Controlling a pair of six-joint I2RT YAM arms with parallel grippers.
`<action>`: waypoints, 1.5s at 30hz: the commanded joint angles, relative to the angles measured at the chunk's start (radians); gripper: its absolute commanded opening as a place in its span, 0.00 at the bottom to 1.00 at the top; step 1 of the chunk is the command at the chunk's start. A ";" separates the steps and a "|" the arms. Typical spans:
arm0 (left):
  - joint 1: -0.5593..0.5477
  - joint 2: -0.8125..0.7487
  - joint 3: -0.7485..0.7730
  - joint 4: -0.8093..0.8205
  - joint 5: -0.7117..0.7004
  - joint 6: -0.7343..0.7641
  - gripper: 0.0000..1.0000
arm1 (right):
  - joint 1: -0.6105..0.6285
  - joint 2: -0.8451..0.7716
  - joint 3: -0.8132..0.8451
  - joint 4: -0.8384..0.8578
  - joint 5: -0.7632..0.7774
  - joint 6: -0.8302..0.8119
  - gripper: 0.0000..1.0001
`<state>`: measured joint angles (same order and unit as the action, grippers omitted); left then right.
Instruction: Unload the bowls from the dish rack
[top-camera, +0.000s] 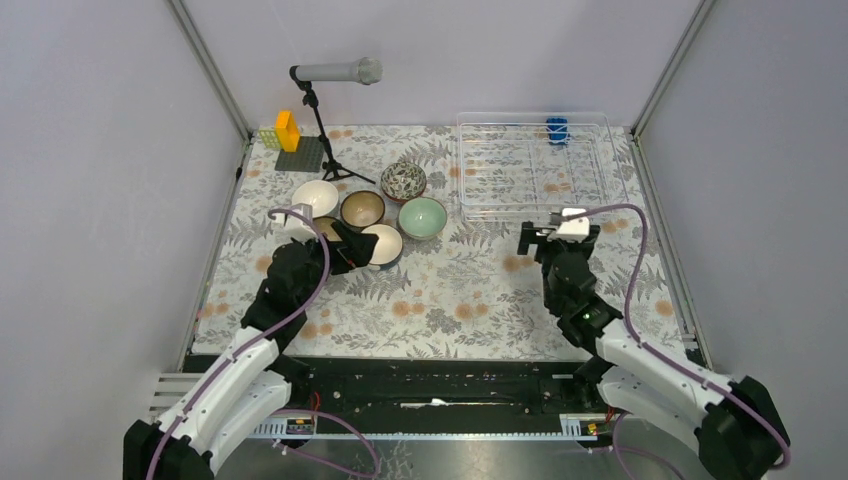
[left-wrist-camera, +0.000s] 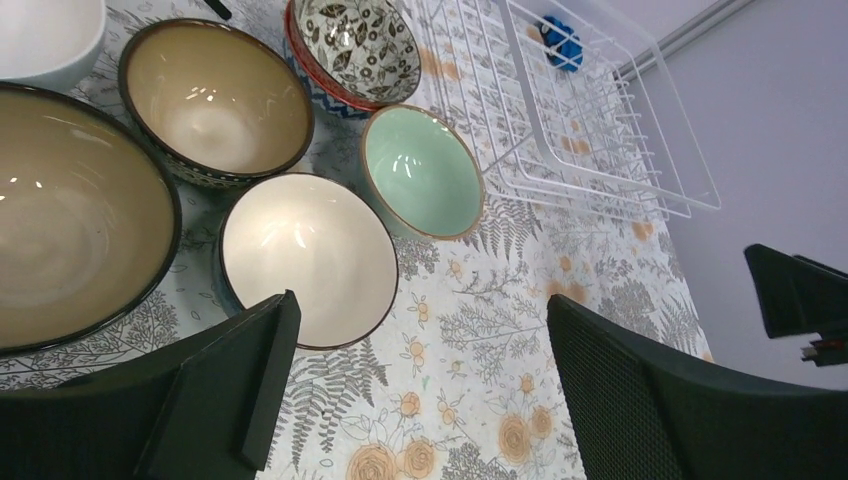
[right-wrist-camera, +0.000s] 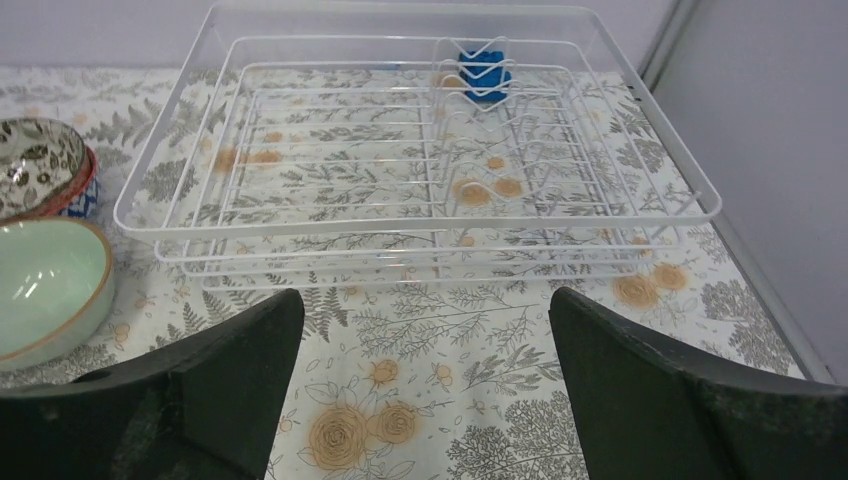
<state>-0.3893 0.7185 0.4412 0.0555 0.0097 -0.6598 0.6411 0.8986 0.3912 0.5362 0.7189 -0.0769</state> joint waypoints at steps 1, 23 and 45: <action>0.003 -0.049 -0.060 0.137 -0.058 0.006 0.99 | 0.001 -0.128 -0.051 0.034 0.092 0.083 1.00; 0.005 -0.033 -0.224 0.436 -0.383 0.356 0.99 | -0.310 0.054 -0.163 0.073 0.069 0.238 1.00; 0.213 0.423 -0.261 0.882 -0.371 0.516 0.99 | -0.400 0.630 -0.230 0.926 0.029 0.008 1.00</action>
<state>-0.2192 1.1011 0.1909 0.7856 -0.4191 -0.1482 0.2684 1.5547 0.1356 1.3537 0.7570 -0.0818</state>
